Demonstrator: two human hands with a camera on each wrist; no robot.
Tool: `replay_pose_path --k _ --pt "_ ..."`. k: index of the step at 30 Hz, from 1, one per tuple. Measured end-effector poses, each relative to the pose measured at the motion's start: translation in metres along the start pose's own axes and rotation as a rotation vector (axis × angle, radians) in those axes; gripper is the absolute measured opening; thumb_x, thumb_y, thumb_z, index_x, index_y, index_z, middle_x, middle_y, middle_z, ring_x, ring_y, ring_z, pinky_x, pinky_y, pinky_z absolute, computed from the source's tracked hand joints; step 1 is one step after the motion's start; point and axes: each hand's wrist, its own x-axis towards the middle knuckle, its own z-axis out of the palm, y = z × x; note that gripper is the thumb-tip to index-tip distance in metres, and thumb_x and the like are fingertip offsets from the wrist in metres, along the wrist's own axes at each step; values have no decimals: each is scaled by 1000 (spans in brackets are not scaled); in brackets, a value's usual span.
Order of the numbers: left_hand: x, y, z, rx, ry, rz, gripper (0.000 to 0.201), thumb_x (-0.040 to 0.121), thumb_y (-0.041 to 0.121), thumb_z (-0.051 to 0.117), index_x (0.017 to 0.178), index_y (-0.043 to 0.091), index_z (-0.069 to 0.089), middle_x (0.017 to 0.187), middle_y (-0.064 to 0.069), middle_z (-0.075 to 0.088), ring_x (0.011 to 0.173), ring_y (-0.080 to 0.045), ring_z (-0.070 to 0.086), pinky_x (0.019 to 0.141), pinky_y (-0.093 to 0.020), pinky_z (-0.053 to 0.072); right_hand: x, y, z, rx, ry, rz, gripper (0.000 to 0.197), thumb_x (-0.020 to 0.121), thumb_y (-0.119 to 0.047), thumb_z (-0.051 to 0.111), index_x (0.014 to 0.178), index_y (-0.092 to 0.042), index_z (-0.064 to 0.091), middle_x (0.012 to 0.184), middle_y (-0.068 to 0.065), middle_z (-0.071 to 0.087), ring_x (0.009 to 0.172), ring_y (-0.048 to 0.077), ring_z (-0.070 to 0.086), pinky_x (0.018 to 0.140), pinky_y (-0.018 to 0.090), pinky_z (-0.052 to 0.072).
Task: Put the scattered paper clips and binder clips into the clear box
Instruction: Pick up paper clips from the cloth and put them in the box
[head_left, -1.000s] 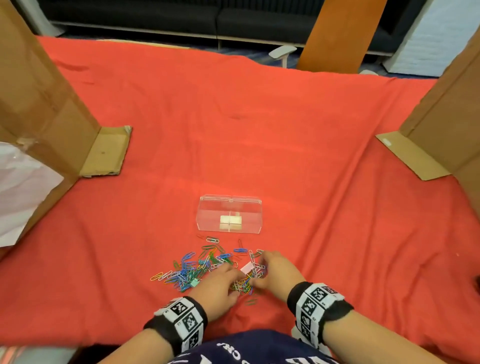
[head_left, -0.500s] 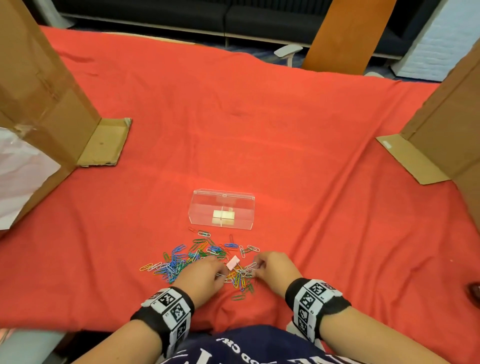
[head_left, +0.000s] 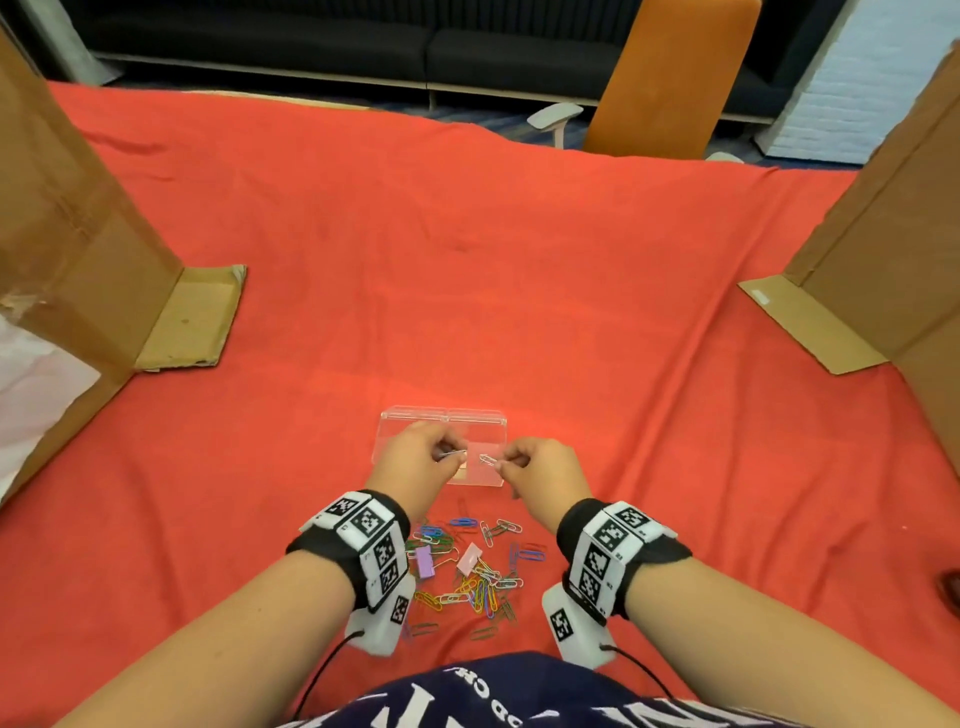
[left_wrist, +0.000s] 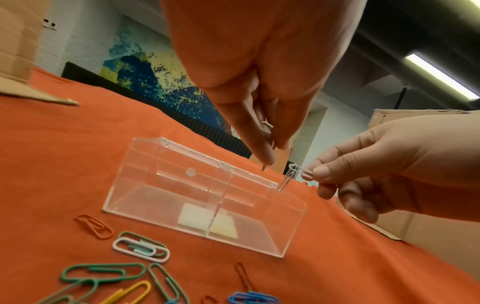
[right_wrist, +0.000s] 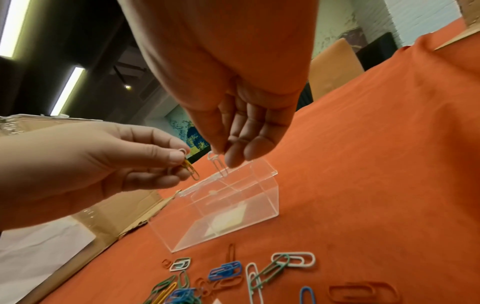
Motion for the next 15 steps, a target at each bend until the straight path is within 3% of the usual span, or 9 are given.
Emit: replay_pose_path --k 2,4,6,8,10,12,15 --pt "7 -2 2 25 -22 -11 10 81 13 63 90 17 67 88 2 59 75 -11 55 58 -9 36 5 0 2 1 7 7 11 83 -16 63 90 -11 70 66 4 61 66 19 59 70 31 51" --pt "8 -4 4 51 -70 6 14 83 14 61 95 18 66 98 2 57 83 -10 57 63 -7 38 7 0 3 7 -15 4 16 85 -12 58 98 -13 68 71 3 62 64 19 60 62 24 48" --pt "5 -8 6 64 -110 29 17 84 16 61 99 20 64 103 5 52 92 -9 55 79 -16 45 6 2 3 34 -36 -8 25 86 -6 53 106 -16 65 77 1 63 62 20 61 58 17 45" --pt "-3 -13 7 114 -114 65 17 84 18 60 100 24 64 104 8 49 95 -7 49 88 -24 40 0 7 3 41 -50 -31 28 85 -3 51 105 -19 64 77 -4 59 61 19 62 61 22 48" --pt "-14 -17 10 154 -148 104 13 85 19 58 95 24 64 101 7 51 91 -7 49 88 -25 40 -7 15 4 -33 -107 -53 25 84 -7 53 101 -20 65 74 -7 57 64 16 59 68 26 48" --pt "-26 -21 16 199 -257 118 11 84 19 58 91 23 66 90 9 50 83 -8 51 81 -23 43 -15 25 7 -189 -243 -67 21 82 -15 61 102 -20 65 82 -2 60 77 16 58 76 26 45" --pt "-43 -29 29 295 -468 125 14 81 23 60 92 24 68 83 10 50 82 -11 55 73 -19 38 -27 40 15 -383 -456 -72 46 72 -26 74 115 -19 58 108 7 55 100 22 55 89 29 42"
